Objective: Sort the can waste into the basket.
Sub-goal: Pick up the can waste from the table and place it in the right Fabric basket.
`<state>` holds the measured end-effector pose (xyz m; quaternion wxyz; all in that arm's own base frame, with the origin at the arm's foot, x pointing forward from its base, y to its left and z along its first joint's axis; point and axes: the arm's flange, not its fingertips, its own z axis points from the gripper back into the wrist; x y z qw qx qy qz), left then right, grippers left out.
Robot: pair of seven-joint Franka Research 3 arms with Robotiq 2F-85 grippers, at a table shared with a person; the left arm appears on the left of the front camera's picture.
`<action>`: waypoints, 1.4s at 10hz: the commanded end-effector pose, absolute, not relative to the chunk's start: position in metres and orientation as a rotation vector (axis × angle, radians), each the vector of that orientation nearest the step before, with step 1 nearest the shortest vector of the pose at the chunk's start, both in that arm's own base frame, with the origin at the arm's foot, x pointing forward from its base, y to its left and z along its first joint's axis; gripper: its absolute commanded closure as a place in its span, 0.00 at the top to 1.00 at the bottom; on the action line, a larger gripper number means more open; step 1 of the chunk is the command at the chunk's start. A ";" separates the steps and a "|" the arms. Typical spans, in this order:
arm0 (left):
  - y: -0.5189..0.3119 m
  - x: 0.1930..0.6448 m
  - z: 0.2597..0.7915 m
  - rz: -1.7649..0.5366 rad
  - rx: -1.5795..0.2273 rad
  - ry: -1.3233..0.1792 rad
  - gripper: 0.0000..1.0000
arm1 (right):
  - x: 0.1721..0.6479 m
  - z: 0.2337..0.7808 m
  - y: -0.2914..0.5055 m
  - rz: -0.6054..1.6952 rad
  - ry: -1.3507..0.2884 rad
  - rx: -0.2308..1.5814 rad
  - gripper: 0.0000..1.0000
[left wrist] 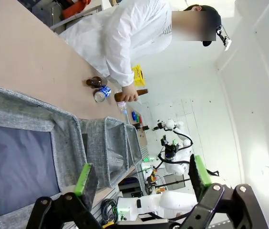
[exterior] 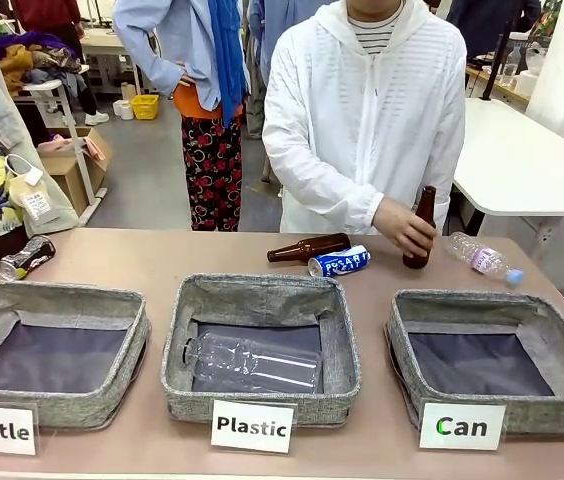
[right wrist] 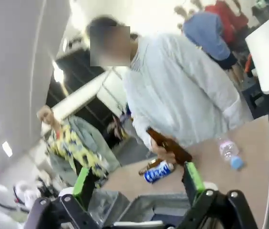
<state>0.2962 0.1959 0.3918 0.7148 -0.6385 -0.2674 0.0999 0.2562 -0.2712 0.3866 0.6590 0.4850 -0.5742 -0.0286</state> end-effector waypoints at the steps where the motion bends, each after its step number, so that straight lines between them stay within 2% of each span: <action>1: 0.193 0.294 0.392 0.202 -1.425 -0.615 1.00 | 0.267 0.425 -0.232 0.145 -1.189 0.901 1.00; 4: 0.193 0.294 0.392 0.202 -1.425 -0.615 1.00 | 0.327 0.467 -0.157 0.344 -1.019 0.631 1.00; 5: 0.193 0.294 0.392 0.202 -1.425 -0.615 1.00 | 0.355 0.478 -0.116 0.547 -0.887 0.527 1.00; 7: 0.193 0.294 0.392 0.202 -1.425 -0.615 1.00 | 0.395 0.490 -0.047 0.758 -0.744 0.318 1.00; 10: 0.196 0.297 0.392 0.220 -1.413 -0.590 1.00 | 0.449 0.483 0.042 1.080 -0.604 0.150 1.00; 12: 0.247 0.244 0.453 0.192 -1.530 -0.672 1.00 | 0.495 0.467 0.085 1.217 -0.543 0.037 1.00; 14: 0.289 0.175 0.501 0.121 -1.642 -0.771 1.00 | 0.534 0.448 0.115 1.398 -0.523 0.010 1.00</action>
